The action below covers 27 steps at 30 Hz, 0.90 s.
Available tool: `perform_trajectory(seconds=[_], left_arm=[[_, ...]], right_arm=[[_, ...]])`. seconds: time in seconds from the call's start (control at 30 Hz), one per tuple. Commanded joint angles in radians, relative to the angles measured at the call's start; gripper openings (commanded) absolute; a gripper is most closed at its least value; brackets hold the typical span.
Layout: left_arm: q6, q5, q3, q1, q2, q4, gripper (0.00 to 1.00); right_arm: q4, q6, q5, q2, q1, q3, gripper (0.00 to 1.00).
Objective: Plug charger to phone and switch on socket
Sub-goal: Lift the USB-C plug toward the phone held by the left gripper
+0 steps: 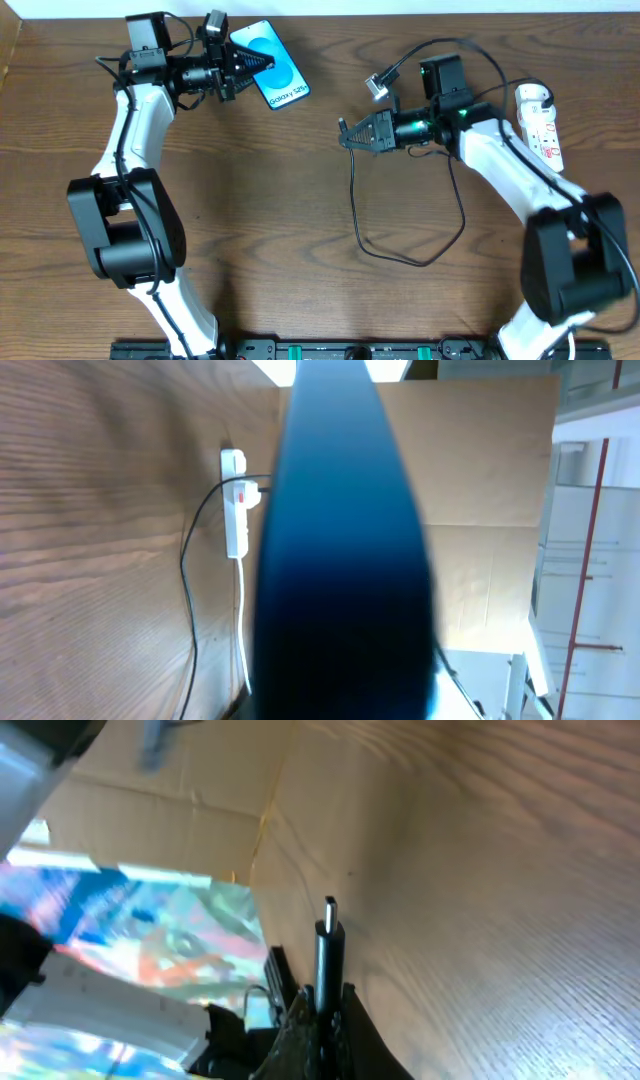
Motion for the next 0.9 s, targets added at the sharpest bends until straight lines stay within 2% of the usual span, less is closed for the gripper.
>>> perform_trajectory(seconds=[0.0,0.33,0.7,0.87], left_arm=[[0.028,0.056,0.009,-0.037,-0.023,0.027,0.08],[0.01,0.055,0.009,-0.093,-0.023,0.119,0.07],[-0.244,0.031,0.009,-0.122,-0.023,0.46,0.08],[-0.29,-0.035,0.009,-0.142,-0.023,0.478,0.07]], right_arm=[[-0.004,-0.08,0.005,-0.056,0.039,0.008,0.01],[0.028,-0.047,-0.052,-0.06,0.085,0.008,0.01],[0.078,-0.051,-0.045,-0.06,0.024,0.008,0.01],[0.101,-0.059,-0.079,-0.06,-0.023,0.008,0.01]])
